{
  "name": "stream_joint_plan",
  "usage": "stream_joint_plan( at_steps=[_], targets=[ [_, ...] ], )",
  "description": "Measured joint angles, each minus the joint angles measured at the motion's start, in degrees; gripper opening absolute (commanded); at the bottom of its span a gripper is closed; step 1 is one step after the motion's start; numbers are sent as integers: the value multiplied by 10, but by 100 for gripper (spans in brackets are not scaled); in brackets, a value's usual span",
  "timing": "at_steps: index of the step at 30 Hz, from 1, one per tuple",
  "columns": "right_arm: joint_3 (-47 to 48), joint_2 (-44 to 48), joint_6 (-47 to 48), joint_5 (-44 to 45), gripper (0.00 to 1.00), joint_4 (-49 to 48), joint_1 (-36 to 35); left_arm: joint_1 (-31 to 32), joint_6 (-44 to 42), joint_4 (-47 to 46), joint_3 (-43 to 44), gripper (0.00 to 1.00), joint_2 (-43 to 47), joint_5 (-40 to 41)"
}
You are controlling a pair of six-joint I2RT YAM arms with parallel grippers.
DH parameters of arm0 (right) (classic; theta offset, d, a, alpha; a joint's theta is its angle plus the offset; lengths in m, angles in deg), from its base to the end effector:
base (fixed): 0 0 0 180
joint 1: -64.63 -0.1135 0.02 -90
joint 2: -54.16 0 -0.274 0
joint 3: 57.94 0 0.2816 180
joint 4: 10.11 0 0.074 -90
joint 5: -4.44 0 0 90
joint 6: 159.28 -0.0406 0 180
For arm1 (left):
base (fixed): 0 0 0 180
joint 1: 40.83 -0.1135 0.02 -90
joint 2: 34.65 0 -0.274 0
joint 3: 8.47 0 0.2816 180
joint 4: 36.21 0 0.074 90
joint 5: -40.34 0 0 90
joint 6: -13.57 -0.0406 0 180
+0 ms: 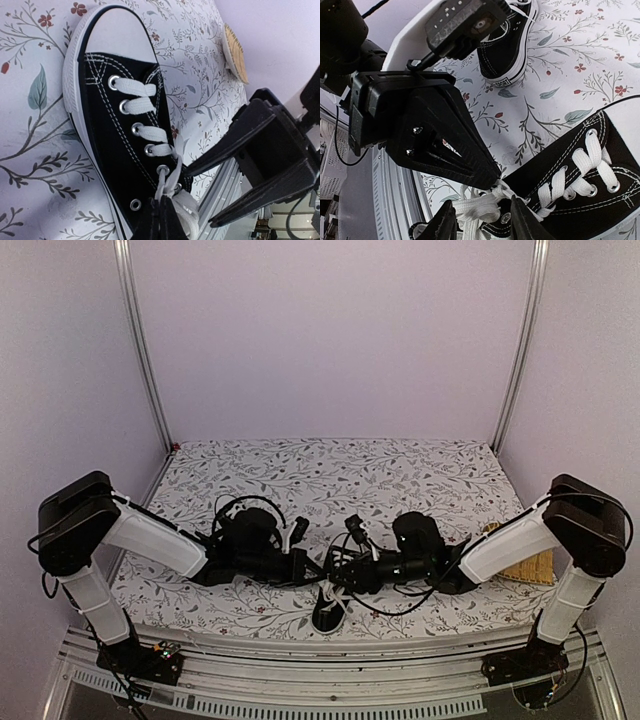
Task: Tie the shoes
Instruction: Tie the loops with the shoelace on the shoe.
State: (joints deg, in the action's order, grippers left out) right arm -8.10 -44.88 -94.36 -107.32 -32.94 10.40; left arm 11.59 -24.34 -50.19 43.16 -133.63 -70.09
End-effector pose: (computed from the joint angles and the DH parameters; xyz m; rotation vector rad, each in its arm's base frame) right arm 0.1907 0.2905 0.1213 -0.8146 2.0813 1.2070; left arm 0.2005 -0.2837 0.1154 0.2471 2.4715 -1.3259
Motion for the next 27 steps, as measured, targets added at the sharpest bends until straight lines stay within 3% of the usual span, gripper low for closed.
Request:
stream_joint_plan(
  at_steps=[7, 15, 27],
  targets=[
    [16, -27, -7, -15, 37, -1, 0, 0, 0, 0, 0, 0, 0, 0],
    [20, -40, -7, -25, 3, -2, 0, 0, 0, 0, 0, 0, 0, 0],
    [-6, 11, -9, 21, 2, 5, 0, 0, 0, 0, 0, 0, 0, 1]
  ],
)
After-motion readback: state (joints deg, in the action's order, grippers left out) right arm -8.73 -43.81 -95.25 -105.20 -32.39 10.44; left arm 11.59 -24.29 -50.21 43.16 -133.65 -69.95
